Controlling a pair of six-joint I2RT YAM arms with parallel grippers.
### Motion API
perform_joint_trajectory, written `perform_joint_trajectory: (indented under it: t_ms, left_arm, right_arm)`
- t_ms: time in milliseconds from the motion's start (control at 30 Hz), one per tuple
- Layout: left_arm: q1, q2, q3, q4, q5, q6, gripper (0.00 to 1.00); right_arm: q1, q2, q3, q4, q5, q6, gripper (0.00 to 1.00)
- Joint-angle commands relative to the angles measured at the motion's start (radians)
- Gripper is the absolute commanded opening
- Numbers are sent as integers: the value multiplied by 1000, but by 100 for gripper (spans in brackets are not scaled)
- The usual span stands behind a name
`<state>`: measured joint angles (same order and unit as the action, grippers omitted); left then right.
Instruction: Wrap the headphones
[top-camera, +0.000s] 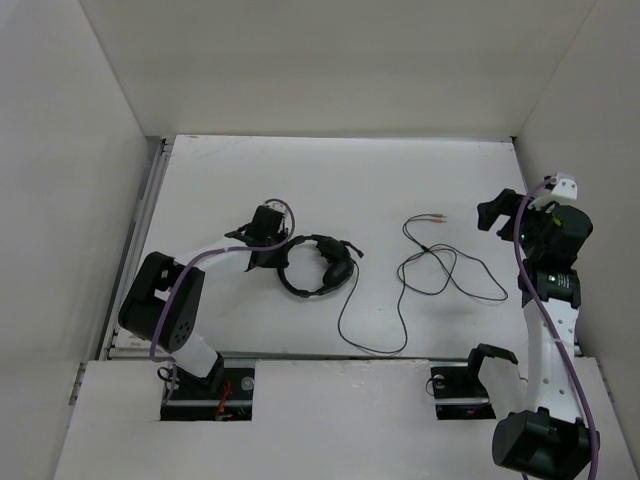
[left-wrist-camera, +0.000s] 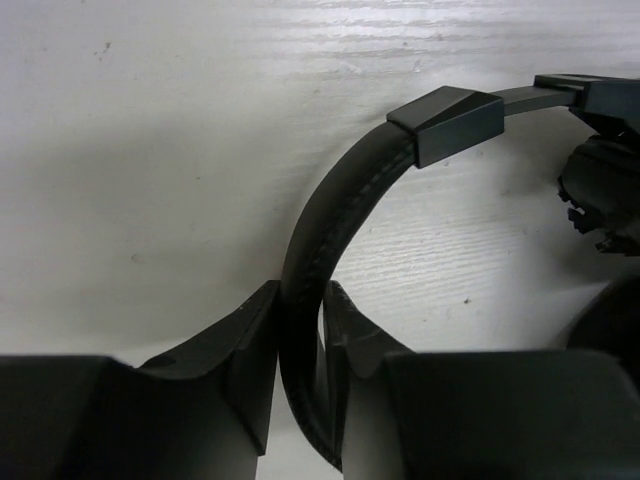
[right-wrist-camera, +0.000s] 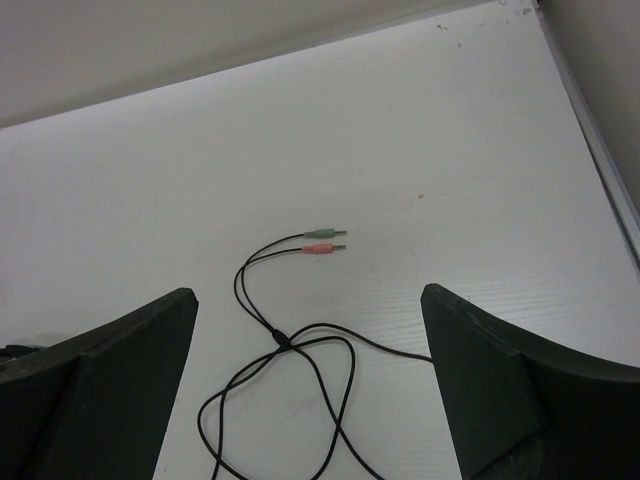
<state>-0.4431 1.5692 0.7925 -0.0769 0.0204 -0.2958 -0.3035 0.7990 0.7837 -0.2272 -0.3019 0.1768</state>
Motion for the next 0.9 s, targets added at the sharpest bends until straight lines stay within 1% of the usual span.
perform_joint_trajectory:
  t_ms: [0, 133, 267, 367, 433, 567, 667, 767, 867]
  left_arm:
    - [-35, 52, -1, -43, 9, 14, 19]
    - [-65, 77, 17, -37, 9, 26, 8]
    - [-79, 100, 48, -34, 0, 40, 0]
    - [-88, 107, 68, -34, -36, 53, 0]
    - [-90, 109, 88, -40, -56, 61, 0]
    - [-88, 95, 168, -67, -73, 81, 0]
    - [-90, 77, 243, -99, -73, 89, 0]
    - [-82, 54, 313, -122, -69, 92, 0]
    - [-61, 32, 388, -155, -70, 107, 0]
  right_arm:
    - [-10, -6, -4, 69, -9, 13, 100]
    - [-10, -4, 0, 71, -9, 13, 100]
    - [-10, -1, 11, 68, -9, 4, 100]
    - [-6, -6, 41, 66, -20, -14, 100]
    - [3, -12, 78, 71, -37, -54, 100]
    - [82, -23, 167, 74, -43, -199, 100]
    - [141, -26, 181, 58, -26, -287, 100]
    - [148, -30, 143, 69, -3, -284, 100]
    - [137, -44, 111, 103, 7, -244, 100]
